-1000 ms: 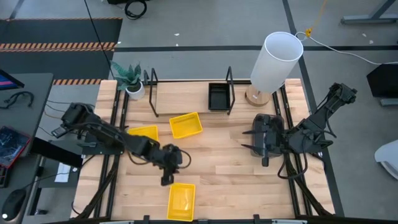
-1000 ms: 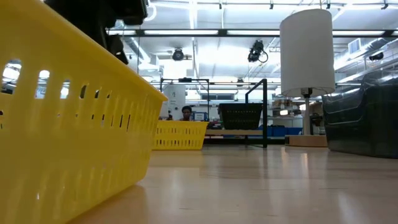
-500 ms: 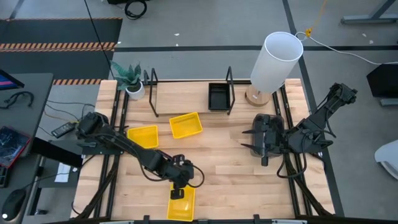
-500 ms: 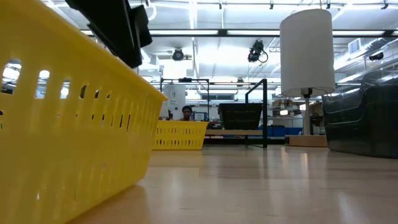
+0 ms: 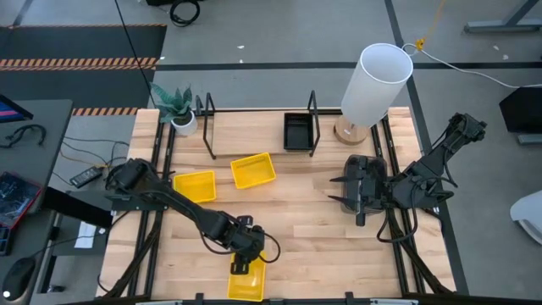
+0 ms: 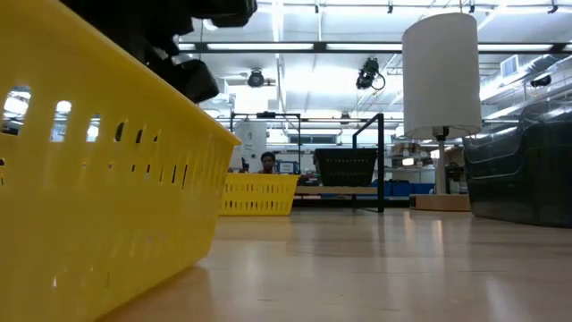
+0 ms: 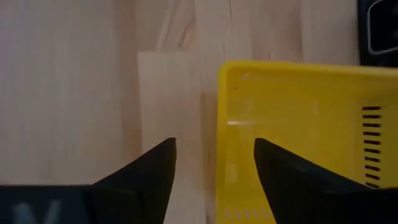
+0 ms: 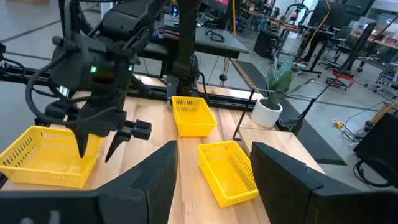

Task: Stack baskets on shelf by color
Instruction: Stack the bottom yellow bin on the top right yellow bin

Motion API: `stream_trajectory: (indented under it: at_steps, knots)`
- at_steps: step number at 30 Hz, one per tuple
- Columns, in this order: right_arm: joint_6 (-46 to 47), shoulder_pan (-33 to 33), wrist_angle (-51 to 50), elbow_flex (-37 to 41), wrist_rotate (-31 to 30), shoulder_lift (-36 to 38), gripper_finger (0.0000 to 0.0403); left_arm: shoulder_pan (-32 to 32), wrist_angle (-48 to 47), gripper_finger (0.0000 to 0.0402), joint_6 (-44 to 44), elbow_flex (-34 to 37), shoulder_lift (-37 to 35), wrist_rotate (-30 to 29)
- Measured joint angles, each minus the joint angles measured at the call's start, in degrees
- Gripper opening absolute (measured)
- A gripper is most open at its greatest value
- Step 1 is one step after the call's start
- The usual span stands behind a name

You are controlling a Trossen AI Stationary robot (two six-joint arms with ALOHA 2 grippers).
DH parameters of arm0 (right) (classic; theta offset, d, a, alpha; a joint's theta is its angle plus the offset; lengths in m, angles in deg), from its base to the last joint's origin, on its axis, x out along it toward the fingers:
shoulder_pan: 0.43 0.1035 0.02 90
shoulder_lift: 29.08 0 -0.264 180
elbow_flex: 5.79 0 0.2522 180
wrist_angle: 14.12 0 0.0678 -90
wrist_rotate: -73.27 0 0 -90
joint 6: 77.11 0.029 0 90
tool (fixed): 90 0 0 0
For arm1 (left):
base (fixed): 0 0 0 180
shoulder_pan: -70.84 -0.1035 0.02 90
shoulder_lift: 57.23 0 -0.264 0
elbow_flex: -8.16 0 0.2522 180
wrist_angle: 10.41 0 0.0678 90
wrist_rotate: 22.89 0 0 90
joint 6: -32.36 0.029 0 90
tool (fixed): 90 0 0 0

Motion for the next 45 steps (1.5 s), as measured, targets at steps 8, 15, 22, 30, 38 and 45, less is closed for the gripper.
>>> stream_trajectory:
  at_steps: [8, 15, 22, 30, 38, 45]
  knots:
    - [0.0, 0.0, -0.1, 0.0, 0.0, 0.0, 0.0207, 0.0, 0.8, 0.0177, 0.2, 0.3, 1.8, -0.1]
    - [0.1, 0.0, 0.0, 0.0, 0.0, -0.3, 0.0207, -0.2, 0.6, 0.0107, 1.7, 0.3, 3.5, -0.4]
    - [0.0, -0.2, 0.1, 0.0, -0.5, -0.9, 0.0207, -0.7, -1.0, 0.0011, 1.2, 0.4, 3.2, -0.2]
    - [0.0, -0.3, 0.3, 0.0, -0.5, -0.9, 0.0207, -4.2, -6.4, 0.0007, 2.8, 0.3, -1.1, -0.9]
    - [0.0, -0.3, 0.1, 0.0, -0.5, -0.9, 0.0207, -13.3, -13.0, 0.0007, 10.8, 0.4, -8.3, -1.0]
    - [0.0, -0.3, 0.0, 0.0, -0.6, -0.9, 0.0207, -23.6, -14.6, 0.0008, 12.7, 0.4, -14.3, -6.7]
